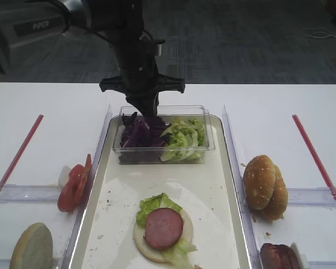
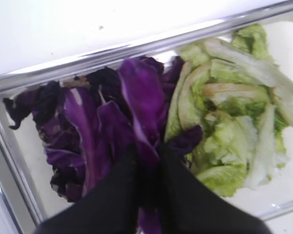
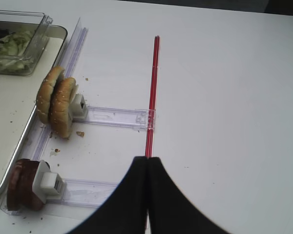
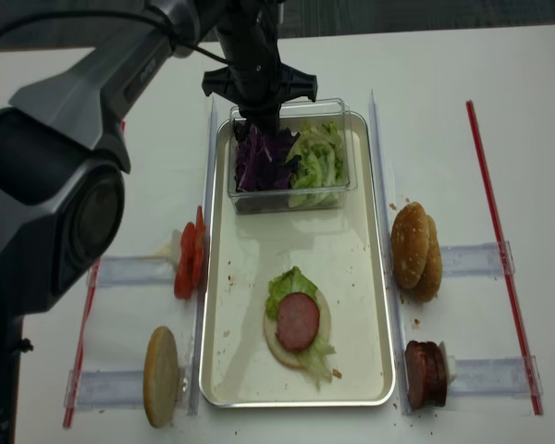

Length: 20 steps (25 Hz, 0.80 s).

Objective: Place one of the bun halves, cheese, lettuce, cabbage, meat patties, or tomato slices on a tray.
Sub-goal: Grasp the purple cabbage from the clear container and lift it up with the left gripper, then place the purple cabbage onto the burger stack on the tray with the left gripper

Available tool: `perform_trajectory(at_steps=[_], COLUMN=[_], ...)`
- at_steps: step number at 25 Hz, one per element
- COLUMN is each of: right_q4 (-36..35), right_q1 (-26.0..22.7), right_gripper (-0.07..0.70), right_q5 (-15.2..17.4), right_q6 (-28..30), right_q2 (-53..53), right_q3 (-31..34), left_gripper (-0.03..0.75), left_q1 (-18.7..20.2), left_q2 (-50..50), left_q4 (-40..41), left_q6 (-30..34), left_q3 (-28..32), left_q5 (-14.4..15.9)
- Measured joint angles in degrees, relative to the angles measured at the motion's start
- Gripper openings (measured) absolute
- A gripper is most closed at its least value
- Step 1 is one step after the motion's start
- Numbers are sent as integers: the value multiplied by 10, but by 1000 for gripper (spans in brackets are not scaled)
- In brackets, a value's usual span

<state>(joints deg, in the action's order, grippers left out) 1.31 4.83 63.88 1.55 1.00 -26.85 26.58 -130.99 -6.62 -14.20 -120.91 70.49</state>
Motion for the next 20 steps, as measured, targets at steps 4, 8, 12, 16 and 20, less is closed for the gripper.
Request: perform_trajectory(at_steps=[4, 8, 12, 16, 20], right_q4=[0, 0, 0, 0, 0], right_q1=[0, 0, 0, 0, 0], right_gripper=[6, 6, 6, 6, 6], right_q5=[0, 0, 0, 0, 0], right_q6=[0, 0, 0, 0, 0], right_q2=[0, 0, 0, 0, 0], right_q3=[0, 0, 0, 0, 0], left_gripper=[81, 81, 81, 80, 80], left_q1=[1, 8, 20, 37, 63], left_q2=[40, 83, 126, 166, 201], left_q4=[-12, -14, -16, -18, -18], left_q6=[10, 10, 11, 11, 11], left_q3=[21, 70, 124, 174, 216], left_q5=[0, 1, 1, 1, 1])
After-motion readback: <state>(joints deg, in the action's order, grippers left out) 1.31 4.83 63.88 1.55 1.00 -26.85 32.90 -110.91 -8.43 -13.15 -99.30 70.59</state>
